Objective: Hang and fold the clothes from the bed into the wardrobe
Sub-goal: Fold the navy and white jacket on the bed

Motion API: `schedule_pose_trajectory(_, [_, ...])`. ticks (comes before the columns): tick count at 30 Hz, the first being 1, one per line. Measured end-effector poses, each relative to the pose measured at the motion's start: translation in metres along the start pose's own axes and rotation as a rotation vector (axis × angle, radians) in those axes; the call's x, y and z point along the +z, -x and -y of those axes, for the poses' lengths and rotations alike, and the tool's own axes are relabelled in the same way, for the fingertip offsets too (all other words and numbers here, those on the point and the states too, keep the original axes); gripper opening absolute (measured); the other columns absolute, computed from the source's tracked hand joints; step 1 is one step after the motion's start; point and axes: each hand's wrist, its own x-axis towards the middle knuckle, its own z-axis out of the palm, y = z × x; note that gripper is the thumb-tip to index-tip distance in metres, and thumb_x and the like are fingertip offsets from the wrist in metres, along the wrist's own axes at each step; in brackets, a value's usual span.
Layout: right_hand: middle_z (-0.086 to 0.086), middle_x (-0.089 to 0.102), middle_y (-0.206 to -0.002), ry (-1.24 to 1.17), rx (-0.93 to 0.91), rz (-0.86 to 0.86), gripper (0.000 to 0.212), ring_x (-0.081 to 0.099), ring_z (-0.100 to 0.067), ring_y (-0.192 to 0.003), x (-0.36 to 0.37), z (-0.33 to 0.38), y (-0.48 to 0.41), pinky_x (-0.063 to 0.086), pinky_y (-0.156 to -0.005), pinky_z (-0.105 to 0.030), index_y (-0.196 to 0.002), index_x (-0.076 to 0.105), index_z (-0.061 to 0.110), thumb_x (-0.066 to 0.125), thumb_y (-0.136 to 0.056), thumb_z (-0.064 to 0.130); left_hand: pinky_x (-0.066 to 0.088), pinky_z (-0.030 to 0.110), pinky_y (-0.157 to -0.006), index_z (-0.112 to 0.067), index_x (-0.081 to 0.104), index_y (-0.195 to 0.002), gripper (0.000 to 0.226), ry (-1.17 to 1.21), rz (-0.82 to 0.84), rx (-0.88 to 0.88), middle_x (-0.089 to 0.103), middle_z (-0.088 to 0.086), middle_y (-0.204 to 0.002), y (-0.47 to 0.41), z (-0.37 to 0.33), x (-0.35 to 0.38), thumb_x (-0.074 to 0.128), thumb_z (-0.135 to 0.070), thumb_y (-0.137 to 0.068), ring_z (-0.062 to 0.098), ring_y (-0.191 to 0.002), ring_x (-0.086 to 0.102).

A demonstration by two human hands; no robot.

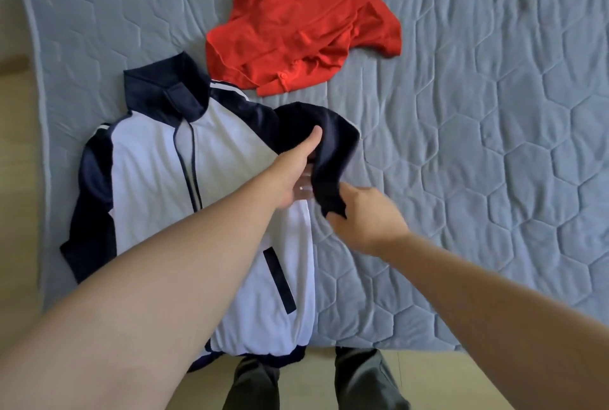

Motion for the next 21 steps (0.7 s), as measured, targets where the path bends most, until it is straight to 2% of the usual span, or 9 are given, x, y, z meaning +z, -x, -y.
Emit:
schedule_pose_trajectory(2, [0.01, 0.047, -0.066, -0.019, -0.206, 0.228, 0.023, 0.05, -0.023, -0.059, 0.018, 0.037, 0.023, 0.033, -0.054, -0.03, -0.095, 0.041, 0.023, 0.053, -0.081, 0.037, 0.057, 0.037, -0.085, -0.014, 0.066, -0.117, 0.073, 0.015, 0.039, -0.059, 0.077, 0.007, -0.1, 0.012, -0.002, -0.016, 0.081, -0.064, -0.066, 0.022, -0.09, 0.075])
schedule_pose_trajectory(4, [0.01, 0.047, -0.068, 0.033, -0.272, 0.462, 0.027, 0.047, -0.015, -0.058, 0.041, 0.059, 0.038, 0.034, -0.05, -0.029, -0.091, 0.035, 0.027, 0.051, -0.082, 0.047, 0.058, 0.033, -0.075, -0.009, 0.064, -0.119, 0.045, -0.038, 0.02, -0.047, 0.077, 0.011, -0.097, 0.02, 0.004, -0.038, 0.078, -0.033, -0.083, 0.023, -0.085, 0.076])
schedule_pose_trajectory(6, [0.007, 0.056, -0.079, 0.037, -0.175, 0.643, 0.042, 0.054, -0.015, -0.067, 0.061, 0.073, 0.039, 0.044, -0.057, -0.032, -0.097, 0.039, 0.029, 0.048, -0.083, 0.068, 0.059, 0.033, -0.071, -0.004, 0.064, -0.116, 0.024, 0.028, -0.026, -0.076, 0.076, 0.018, -0.096, 0.029, 0.013, -0.064, 0.065, -0.013, -0.093, 0.025, -0.081, 0.076])
schedule_pose_trajectory(10, [0.007, 0.065, -0.112, 0.058, 0.022, 0.763, 0.089, 0.06, -0.019, -0.093, 0.089, 0.09, 0.023, 0.05, -0.076, -0.035, -0.135, 0.046, 0.033, 0.025, -0.073, 0.093, 0.059, 0.032, -0.071, -0.004, 0.067, -0.113, 0.023, 0.123, -0.171, -0.113, 0.076, 0.016, -0.097, 0.029, 0.054, -0.118, 0.06, -0.013, -0.094, 0.026, -0.08, 0.075])
schedule_pose_trajectory(11, [0.008, 0.065, -0.114, 0.028, 0.066, 0.743, 0.091, 0.06, -0.017, -0.093, 0.095, 0.095, 0.018, 0.048, -0.074, -0.034, -0.134, 0.05, 0.033, 0.021, -0.073, 0.094, 0.059, 0.036, -0.08, -0.006, 0.067, -0.115, 0.026, 0.041, -0.228, -0.107, 0.076, 0.014, -0.099, 0.026, 0.067, -0.129, 0.063, -0.017, -0.093, 0.027, -0.085, 0.074])
schedule_pose_trajectory(13, [0.008, 0.066, -0.097, -0.069, 0.169, 0.602, 0.077, 0.06, -0.014, -0.081, 0.105, 0.104, 0.004, 0.045, -0.064, -0.031, -0.115, 0.06, 0.028, 0.02, -0.083, 0.086, 0.055, 0.043, -0.093, -0.009, 0.065, -0.118, 0.033, -0.219, -0.322, -0.083, 0.073, 0.01, -0.106, 0.019, 0.089, -0.149, 0.068, -0.025, -0.09, 0.029, -0.096, 0.07])
schedule_pose_trajectory(15, [0.004, 0.063, -0.085, -0.183, 0.288, 0.38, 0.053, 0.059, -0.016, -0.072, 0.116, 0.111, -0.014, 0.043, -0.06, -0.032, -0.1, 0.055, 0.024, 0.028, -0.095, 0.069, 0.054, 0.042, -0.093, -0.012, 0.065, -0.117, 0.034, -0.404, -0.382, -0.068, 0.07, 0.008, -0.107, 0.019, 0.107, -0.167, 0.069, -0.028, -0.088, 0.029, -0.097, 0.066])
schedule_pose_trajectory(17, [0.003, 0.065, -0.091, -0.33, 0.447, 0.207, 0.035, 0.062, -0.018, -0.073, 0.127, 0.117, -0.032, 0.045, -0.065, -0.032, -0.107, 0.048, 0.025, 0.04, -0.096, 0.058, 0.056, 0.042, -0.09, -0.013, 0.067, -0.114, 0.033, -0.45, -0.383, -0.074, 0.071, 0.008, -0.104, 0.02, 0.123, -0.184, 0.069, -0.031, -0.087, 0.03, -0.094, 0.068])
schedule_pose_trajectory(21, [-0.003, 0.068, -0.106, -0.578, 0.699, 0.01, 0.043, 0.067, -0.024, -0.092, 0.139, 0.133, -0.068, 0.055, -0.086, -0.039, -0.122, 0.049, 0.021, 0.056, -0.09, 0.05, 0.055, 0.043, -0.09, -0.011, 0.064, -0.098, 0.016, -0.475, -0.413, -0.035, 0.07, 0.012, -0.106, 0.017, 0.152, -0.21, 0.064, -0.026, -0.093, 0.033, -0.099, 0.067])
